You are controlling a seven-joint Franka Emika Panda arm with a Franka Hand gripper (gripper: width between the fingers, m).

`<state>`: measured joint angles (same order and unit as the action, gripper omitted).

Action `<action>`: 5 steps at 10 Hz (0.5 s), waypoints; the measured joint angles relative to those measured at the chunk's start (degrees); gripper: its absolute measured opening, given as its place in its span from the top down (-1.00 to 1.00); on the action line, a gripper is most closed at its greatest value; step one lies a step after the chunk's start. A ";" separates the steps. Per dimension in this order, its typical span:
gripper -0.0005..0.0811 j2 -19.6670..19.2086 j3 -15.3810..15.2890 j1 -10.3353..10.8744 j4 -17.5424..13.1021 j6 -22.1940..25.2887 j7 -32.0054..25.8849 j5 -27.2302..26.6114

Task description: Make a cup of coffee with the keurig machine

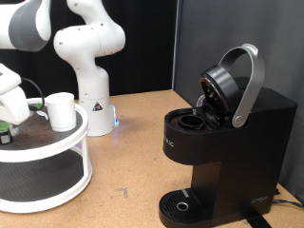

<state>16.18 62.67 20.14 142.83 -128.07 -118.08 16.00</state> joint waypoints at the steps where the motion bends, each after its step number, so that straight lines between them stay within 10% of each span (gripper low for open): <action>1: -0.99 -0.53 0.41 0.45 0.00 -0.30 -0.38 -0.58; 3: -0.99 -1.47 1.02 1.16 -0.02 -0.46 -1.05 -1.23; 5: -0.32 -1.63 1.39 1.53 -0.02 -0.48 -1.46 -1.72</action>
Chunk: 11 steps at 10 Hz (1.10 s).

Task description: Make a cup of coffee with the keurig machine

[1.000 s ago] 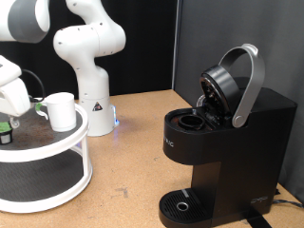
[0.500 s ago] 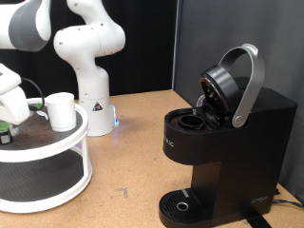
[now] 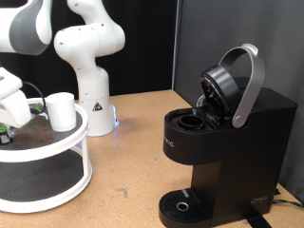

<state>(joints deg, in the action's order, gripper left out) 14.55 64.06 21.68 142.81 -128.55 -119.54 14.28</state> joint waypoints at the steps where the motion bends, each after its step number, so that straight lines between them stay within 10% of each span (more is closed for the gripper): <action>1: -0.32 0.00 0.04 0.04 -0.04 0.00 -0.23 -0.13; 11: -0.19 6.55 -5.20 -2.98 -4.36 9.61 1.82 1.66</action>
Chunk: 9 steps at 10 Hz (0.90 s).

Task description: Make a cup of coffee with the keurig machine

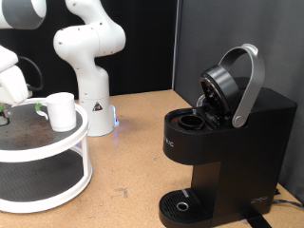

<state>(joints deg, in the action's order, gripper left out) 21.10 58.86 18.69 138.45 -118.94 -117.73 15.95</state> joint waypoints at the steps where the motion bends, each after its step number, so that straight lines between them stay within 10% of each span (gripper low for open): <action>1: -0.19 -0.05 0.02 0.04 0.20 0.11 1.23 -1.80; 9: -0.19 0.68 -6.88 1.60 -3.29 2.85 23.76 -19.45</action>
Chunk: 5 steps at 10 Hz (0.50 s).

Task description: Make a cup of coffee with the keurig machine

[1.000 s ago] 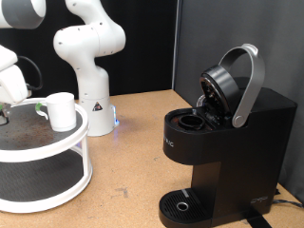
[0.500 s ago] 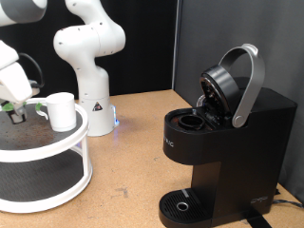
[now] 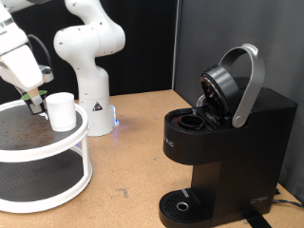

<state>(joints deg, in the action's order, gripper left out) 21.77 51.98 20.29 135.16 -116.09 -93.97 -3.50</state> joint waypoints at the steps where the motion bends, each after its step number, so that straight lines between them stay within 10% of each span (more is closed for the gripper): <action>1: -0.19 -0.01 0.02 -0.03 0.09 0.00 -0.08 0.01; 5: -0.19 -0.02 -0.07 2.88 -2.73 5.70 5.97 -15.54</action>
<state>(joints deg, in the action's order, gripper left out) 21.75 51.91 23.16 132.43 -110.39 -88.00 -19.04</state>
